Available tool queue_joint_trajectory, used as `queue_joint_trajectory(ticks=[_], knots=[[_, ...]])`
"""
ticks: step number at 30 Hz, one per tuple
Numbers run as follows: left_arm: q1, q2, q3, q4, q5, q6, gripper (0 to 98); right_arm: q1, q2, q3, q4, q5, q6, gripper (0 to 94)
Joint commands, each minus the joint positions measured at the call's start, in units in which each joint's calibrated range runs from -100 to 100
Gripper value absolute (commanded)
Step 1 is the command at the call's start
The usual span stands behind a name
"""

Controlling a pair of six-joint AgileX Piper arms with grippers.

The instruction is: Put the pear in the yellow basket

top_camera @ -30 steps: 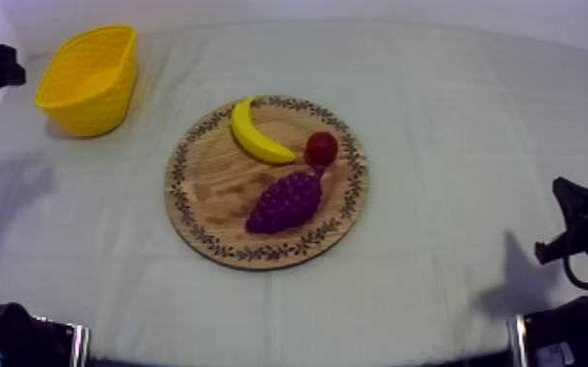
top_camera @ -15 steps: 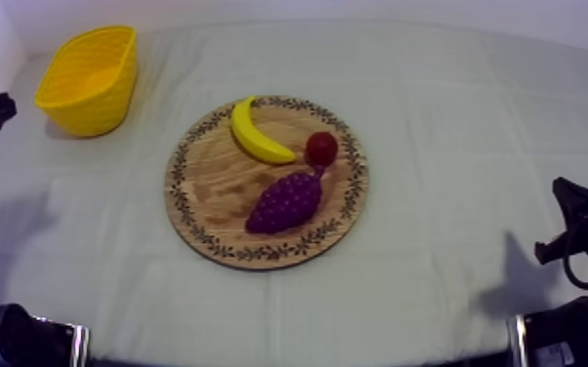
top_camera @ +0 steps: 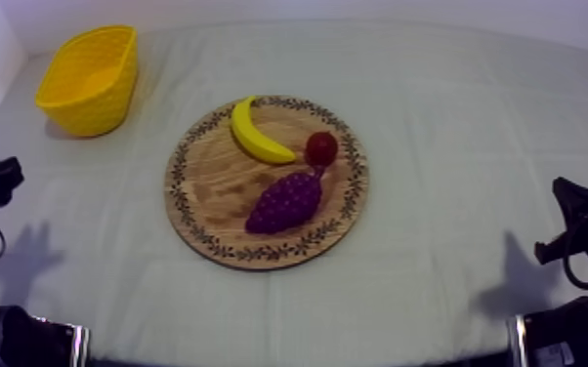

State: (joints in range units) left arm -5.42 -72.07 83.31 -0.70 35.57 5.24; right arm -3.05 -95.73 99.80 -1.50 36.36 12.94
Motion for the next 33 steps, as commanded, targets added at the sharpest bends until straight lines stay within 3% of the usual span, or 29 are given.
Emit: queue_joint_trajectory(ticks=[1,8,14,33], knots=[[0.08,-4.61,4.56,-0.38,-0.96,1.43,30.8,-0.02,-0.03,-0.02,0.01,0.02,0.04,0.4],[0.80,-13.03,12.37,-2.78,-2.10,5.63,22.8,-0.02,-0.03,-0.02,0.01,0.02,0.07,0.4],[1.87,-17.68,13.92,-4.34,0.57,7.62,16.0,-0.02,-0.03,-0.02,0.01,0.02,0.07,0.4],[4.05,-27.49,14.14,-4.07,3.59,6.95,0.4,-0.02,-0.03,-0.02,0.01,0.02,0.07,0.4]])
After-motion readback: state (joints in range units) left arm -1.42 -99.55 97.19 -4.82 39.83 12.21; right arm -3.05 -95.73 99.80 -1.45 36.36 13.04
